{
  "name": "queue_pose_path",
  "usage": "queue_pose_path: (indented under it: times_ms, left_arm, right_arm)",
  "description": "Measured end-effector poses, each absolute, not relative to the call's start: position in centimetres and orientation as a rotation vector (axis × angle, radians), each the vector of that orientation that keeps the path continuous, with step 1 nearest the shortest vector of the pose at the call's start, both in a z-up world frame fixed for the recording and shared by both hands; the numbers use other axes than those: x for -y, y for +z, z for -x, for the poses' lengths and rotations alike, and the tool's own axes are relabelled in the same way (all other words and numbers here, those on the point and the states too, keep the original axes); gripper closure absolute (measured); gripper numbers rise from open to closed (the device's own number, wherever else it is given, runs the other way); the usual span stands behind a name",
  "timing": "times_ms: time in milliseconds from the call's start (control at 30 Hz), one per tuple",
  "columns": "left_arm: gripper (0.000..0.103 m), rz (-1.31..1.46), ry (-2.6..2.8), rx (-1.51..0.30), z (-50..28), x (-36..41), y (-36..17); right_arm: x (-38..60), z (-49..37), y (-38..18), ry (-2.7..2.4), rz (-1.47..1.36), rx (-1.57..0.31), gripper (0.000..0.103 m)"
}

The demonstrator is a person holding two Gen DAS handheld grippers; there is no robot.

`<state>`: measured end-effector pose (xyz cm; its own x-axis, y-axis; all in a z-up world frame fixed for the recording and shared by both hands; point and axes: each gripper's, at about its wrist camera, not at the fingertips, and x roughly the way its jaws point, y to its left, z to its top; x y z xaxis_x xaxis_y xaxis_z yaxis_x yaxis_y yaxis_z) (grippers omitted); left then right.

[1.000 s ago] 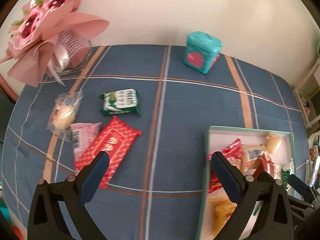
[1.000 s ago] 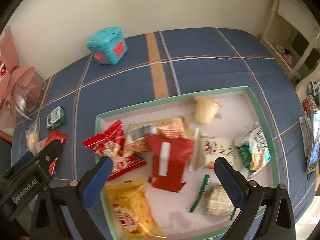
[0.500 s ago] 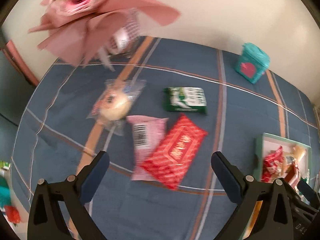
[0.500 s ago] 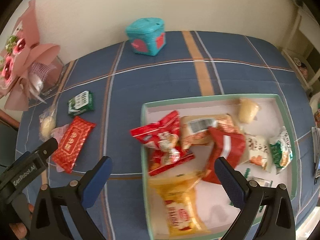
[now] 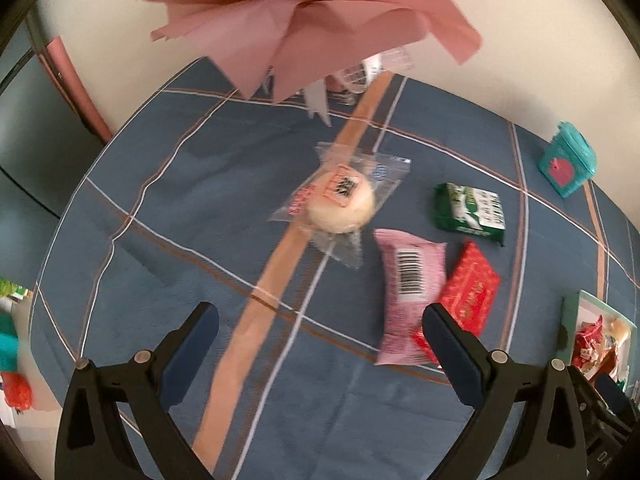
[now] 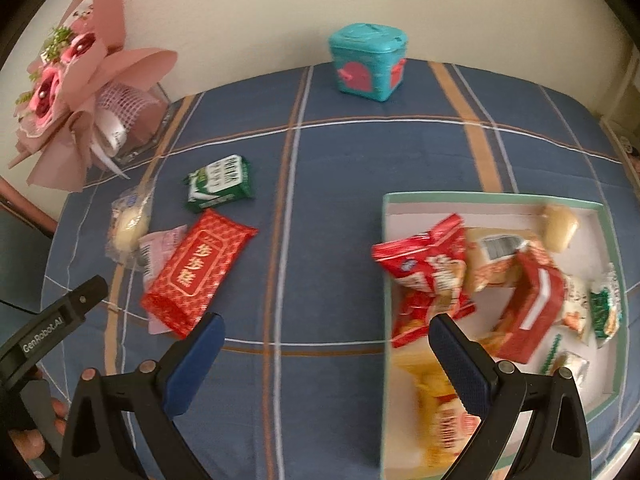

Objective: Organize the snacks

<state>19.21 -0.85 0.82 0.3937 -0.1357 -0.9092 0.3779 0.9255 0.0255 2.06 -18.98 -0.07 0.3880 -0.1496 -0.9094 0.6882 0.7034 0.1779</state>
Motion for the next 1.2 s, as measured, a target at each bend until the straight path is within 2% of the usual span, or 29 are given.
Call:
queue_pose_path:
  times_ms: [500,1200]
  left_arm:
    - [0.002,-0.178,-0.285,-1.149,-21.9,-0.1,-1.9]
    - [0.002,-0.085,-0.227,-1.164,-24.9,-1.0,-4.3]
  right_arm:
    - [16.5,-7.5,-1.1,-0.479,-0.587,-0.961,0.0]
    - [16.0,-12.1,-4.4,-0.441,-0.566,-0.98,0.0]
